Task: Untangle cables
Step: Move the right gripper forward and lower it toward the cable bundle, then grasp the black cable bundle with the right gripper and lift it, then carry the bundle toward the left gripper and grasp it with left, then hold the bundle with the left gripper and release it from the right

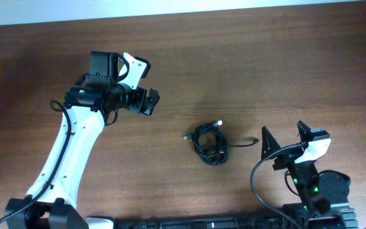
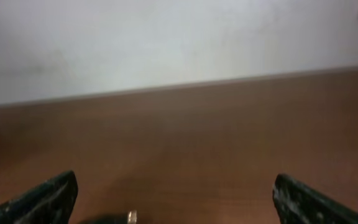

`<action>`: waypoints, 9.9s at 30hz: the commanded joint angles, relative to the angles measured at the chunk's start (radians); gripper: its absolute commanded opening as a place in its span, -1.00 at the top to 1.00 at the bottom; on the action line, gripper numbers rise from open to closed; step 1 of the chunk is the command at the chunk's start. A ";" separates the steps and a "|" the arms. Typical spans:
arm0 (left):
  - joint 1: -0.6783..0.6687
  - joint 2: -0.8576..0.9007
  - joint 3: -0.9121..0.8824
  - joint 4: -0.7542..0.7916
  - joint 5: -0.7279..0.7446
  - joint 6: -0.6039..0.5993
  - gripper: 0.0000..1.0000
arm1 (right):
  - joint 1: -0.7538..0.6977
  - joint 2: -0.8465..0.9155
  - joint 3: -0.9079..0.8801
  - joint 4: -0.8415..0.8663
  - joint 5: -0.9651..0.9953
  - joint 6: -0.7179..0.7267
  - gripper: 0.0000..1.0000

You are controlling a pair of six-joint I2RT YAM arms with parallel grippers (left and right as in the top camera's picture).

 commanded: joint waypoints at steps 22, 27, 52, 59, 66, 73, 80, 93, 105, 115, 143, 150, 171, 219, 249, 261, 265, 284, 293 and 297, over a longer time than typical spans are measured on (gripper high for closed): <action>-0.012 0.005 0.019 0.002 0.034 -0.029 -0.98 | -0.006 0.938 0.608 -0.364 -0.325 0.008 -0.97; -0.012 0.005 0.019 0.003 0.034 -0.029 -0.98 | -0.006 1.041 0.608 -0.264 -0.623 0.009 -0.97; -0.011 0.005 0.019 0.023 0.034 -0.029 -0.98 | -0.006 1.188 0.606 -0.461 -0.518 0.008 -0.97; -0.012 0.005 0.019 0.034 0.034 -0.029 -0.98 | -0.006 1.212 0.583 -0.449 -0.497 0.008 -0.97; -0.011 0.005 0.019 0.071 0.034 -0.029 -0.98 | 0.095 1.350 0.581 -0.372 -0.473 0.008 -0.97; -0.011 0.005 0.019 0.071 0.033 -0.029 -0.98 | 0.165 1.502 0.581 -0.298 -0.458 0.008 -1.00; -0.012 0.005 0.019 0.071 0.034 -0.029 -0.98 | 0.172 1.636 0.581 -0.267 -0.429 0.008 -0.62; -0.011 0.005 0.019 0.071 0.034 -0.029 -0.98 | 0.272 1.697 0.581 -0.170 -0.425 0.008 -0.62; -0.011 0.005 0.019 0.063 0.034 -0.029 -0.98 | 0.284 1.697 0.581 -0.170 -0.426 0.008 0.92; -0.011 0.005 0.019 -0.023 0.069 -0.029 -0.98 | 0.202 1.670 0.668 -0.267 -0.588 0.003 0.92; -0.045 0.005 0.019 0.154 0.655 -0.736 -0.98 | 0.177 1.618 1.413 -0.627 -0.352 -0.099 0.92; -0.179 0.005 0.019 0.385 0.631 -0.736 -0.98 | 0.177 1.617 1.413 -0.628 -0.365 -0.102 0.93; -0.199 0.005 0.019 0.496 0.448 -0.788 -0.97 | 0.078 1.553 1.426 -0.628 -0.570 -0.103 0.92; -0.328 0.005 0.019 0.743 0.293 -0.773 1.00 | -0.001 1.476 1.428 -0.787 -0.425 -0.288 0.76; -0.308 0.005 0.019 0.857 0.564 -0.781 1.00 | 0.000 1.436 1.428 -0.728 -0.593 -0.397 0.73; -0.301 0.005 0.019 0.856 0.543 -0.781 1.00 | -0.001 1.436 1.428 -0.750 -0.678 -0.397 0.92; -0.272 0.005 0.019 0.856 0.449 -0.781 1.00 | -0.001 1.436 1.428 -0.788 -0.678 -0.397 0.92; -0.171 0.005 0.019 0.856 0.499 -0.747 1.00 | -0.002 1.436 1.428 -0.865 -0.503 -0.386 0.20; -0.177 0.005 0.019 0.861 0.637 -0.747 1.00 | -0.002 1.436 1.428 -0.769 -0.509 -0.386 0.11; -0.221 0.005 0.019 0.909 0.636 -0.750 1.00 | -0.002 1.436 1.428 -0.761 -0.508 -0.386 0.05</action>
